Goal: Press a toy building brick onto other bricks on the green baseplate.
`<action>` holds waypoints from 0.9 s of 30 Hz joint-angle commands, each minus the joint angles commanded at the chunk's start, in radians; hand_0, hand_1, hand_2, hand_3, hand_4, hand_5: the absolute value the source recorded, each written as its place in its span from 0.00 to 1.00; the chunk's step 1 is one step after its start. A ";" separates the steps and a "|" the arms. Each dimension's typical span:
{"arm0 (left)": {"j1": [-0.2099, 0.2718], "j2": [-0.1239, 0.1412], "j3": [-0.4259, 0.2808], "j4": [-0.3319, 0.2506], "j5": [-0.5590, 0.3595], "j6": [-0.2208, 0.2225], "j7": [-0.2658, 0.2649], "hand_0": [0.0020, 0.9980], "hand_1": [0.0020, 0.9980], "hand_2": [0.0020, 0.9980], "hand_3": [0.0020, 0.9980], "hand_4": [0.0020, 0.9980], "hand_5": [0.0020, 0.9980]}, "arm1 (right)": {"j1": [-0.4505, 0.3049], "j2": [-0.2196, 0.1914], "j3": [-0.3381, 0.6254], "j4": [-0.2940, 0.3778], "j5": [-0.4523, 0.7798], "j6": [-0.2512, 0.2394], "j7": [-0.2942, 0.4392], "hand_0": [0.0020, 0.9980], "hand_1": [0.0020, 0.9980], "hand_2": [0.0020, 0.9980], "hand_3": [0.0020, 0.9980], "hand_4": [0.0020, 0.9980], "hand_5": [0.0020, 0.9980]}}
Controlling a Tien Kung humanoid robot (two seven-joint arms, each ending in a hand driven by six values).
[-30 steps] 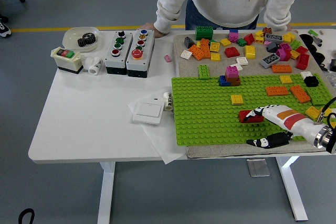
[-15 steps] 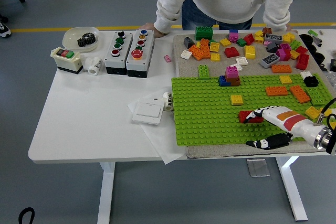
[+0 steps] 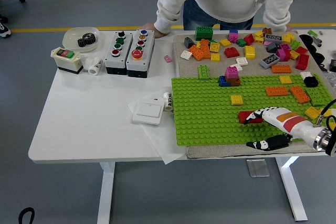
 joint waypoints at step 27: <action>0.002 0.001 0.003 -0.001 -0.006 -0.007 -0.001 0.75 0.75 0.73 0.60 0.67 0.60 | 0.005 -0.005 0.020 0.022 0.036 -0.023 0.013 0.82 0.76 0.78 0.71 0.88 0.62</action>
